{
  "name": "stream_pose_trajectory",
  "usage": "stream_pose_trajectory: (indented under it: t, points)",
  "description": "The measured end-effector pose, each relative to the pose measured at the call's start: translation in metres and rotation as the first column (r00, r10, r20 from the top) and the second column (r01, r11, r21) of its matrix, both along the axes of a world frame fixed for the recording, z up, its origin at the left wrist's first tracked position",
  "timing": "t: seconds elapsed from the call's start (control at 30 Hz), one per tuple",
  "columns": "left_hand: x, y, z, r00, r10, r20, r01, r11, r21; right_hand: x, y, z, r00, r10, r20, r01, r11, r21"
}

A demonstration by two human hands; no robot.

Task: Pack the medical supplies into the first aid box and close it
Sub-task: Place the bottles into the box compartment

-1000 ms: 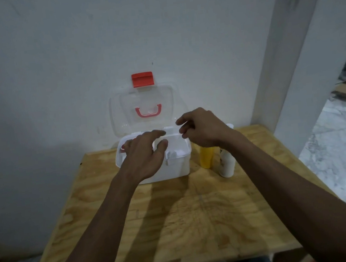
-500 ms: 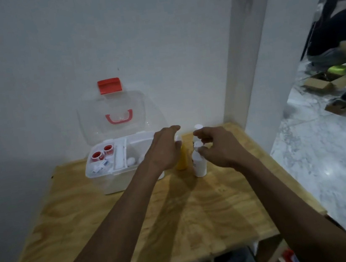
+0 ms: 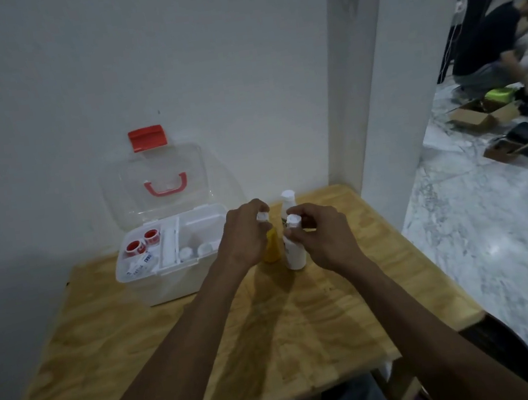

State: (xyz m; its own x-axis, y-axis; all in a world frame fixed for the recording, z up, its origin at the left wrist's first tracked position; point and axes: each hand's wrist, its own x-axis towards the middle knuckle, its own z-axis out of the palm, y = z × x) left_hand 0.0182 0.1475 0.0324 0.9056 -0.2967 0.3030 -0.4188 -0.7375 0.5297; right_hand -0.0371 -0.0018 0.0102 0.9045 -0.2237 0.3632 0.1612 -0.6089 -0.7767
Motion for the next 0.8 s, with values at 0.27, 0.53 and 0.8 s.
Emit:
stream_pose_trajectory:
  t: [0.27,0.53,0.8]
  points:
    - [-0.017,0.032,0.055,0.983,0.05,0.175,-0.022,0.987,-0.16,-0.006,0.008,0.066,0.985,-0.005,0.173,0.0,1.0,0.029]
    - [0.005,0.103,0.084,0.943,0.252,0.218,-0.209,0.957,-0.202,0.035,0.074,0.091,0.962,0.124,0.245,-0.153,0.983,0.104]
    - [0.032,0.112,0.056,0.97,0.215,0.111,-0.211,0.976,-0.05,0.075,0.1,0.06,0.977,0.181,0.111,-0.18,0.983,-0.023]
